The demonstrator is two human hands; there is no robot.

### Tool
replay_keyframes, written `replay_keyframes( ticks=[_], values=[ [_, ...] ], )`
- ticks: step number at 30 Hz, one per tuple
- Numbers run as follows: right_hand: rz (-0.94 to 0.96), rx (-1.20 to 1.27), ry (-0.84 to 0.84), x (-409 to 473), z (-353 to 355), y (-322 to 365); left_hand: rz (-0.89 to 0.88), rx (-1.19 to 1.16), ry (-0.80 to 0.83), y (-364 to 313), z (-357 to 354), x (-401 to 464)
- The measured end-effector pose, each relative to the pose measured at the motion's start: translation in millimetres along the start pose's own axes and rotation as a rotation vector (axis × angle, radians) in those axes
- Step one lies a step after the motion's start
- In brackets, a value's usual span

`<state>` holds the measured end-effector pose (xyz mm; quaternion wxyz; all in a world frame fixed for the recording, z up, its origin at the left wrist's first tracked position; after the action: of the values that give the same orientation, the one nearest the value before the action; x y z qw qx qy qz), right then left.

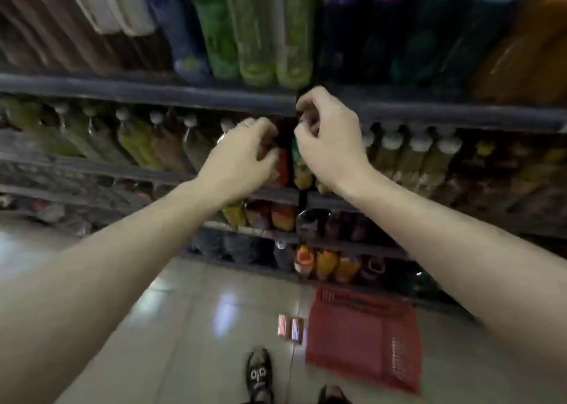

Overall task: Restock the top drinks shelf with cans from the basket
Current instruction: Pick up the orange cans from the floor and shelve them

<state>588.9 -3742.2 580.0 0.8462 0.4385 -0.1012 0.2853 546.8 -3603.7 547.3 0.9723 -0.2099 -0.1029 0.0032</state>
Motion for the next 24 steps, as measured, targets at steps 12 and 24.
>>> replay_keyframes(
  ticks=[12,24],
  values=[
    [-0.711,-0.017,0.441,-219,-261,-240,0.484,-0.107,0.617,198,-300,-164],
    [-1.280,0.073,0.569,-529,-591,-532,0.762,-0.274,0.780,387,-709,-313]
  ],
)
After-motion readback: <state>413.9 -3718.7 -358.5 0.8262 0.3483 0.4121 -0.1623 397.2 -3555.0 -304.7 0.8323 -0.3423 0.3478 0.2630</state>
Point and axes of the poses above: each hand's wrist, its own x-axis towards the middle knuckle, its own z-axis out of the back of the hand, y = z × x, the point moved 9 cm from there along x, towards the middle knuckle, and after that the axes turned 4 degrees about y, right-handed, at the moved point
